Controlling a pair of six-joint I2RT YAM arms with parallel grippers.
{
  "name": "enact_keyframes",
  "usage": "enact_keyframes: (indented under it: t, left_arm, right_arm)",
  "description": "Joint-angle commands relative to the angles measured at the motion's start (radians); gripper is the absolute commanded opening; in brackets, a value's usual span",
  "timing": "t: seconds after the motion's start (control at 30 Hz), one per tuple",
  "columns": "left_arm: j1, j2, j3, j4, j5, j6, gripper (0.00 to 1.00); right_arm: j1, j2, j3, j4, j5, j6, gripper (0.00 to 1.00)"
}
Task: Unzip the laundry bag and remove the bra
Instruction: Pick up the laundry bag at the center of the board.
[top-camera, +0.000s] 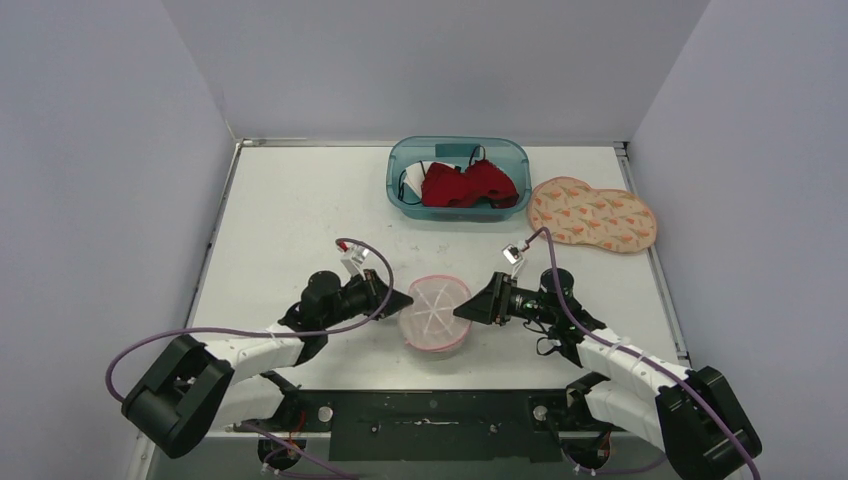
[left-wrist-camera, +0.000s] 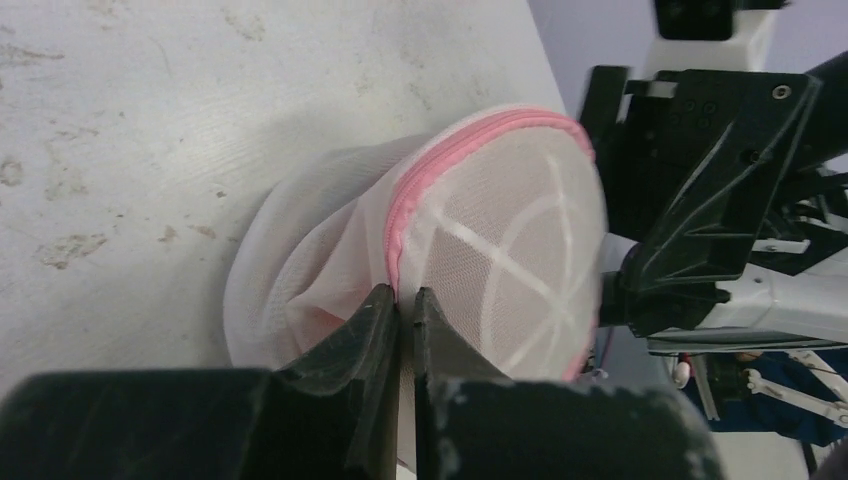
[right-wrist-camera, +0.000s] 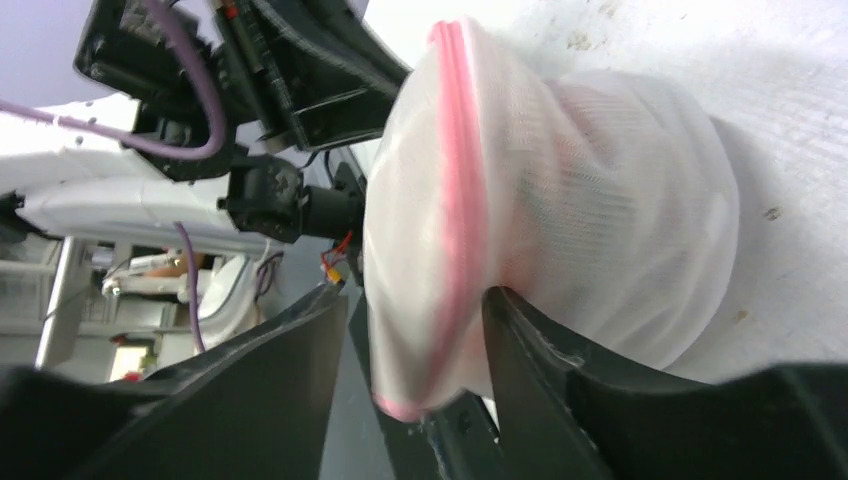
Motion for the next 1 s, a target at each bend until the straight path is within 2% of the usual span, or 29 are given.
enact_keyframes:
  t: [0.0, 0.07, 0.13, 0.27, 0.4, 0.6, 0.77, 0.97]
  left_arm:
    - [-0.011, -0.155, -0.001, 0.047, 0.005, -0.085, 0.0]
    - [-0.016, -0.239, 0.007, -0.056, -0.066, -0.113, 0.0]
    - [-0.024, -0.316, 0.02, -0.149, -0.127, -0.136, 0.0]
    - [-0.046, -0.43, 0.046, -0.338, -0.264, -0.213, 0.0]
    - [-0.062, -0.516, 0.036, -0.468, -0.388, -0.363, 0.0]
    - [-0.15, -0.598, 0.079, -0.715, -0.629, -0.586, 0.0]
    - [-0.249, -0.583, 0.193, -0.903, -0.83, -0.7, 0.0]
    - [-0.317, -0.49, 0.38, -1.148, -0.933, -0.789, 0.0]
  right_arm:
    - [-0.005, -0.046, 0.072, -0.119, 0.095, -0.101, 0.66]
    - [-0.005, -0.08, 0.104, -0.209, 0.151, -0.142, 0.78]
    - [-0.004, -0.114, 0.141, -0.294, 0.204, -0.179, 0.85]
    - [0.0, -0.197, 0.188, -0.441, 0.35, -0.213, 0.9]
    - [0.014, -0.296, 0.198, -0.513, 0.469, -0.206, 0.9]
    - [0.118, -0.36, 0.191, -0.507, 0.561, -0.106, 0.89]
    - [0.204, -0.354, 0.147, -0.386, 0.583, 0.039, 0.88]
    - [0.232, -0.294, 0.135, -0.291, 0.572, 0.124, 0.87]
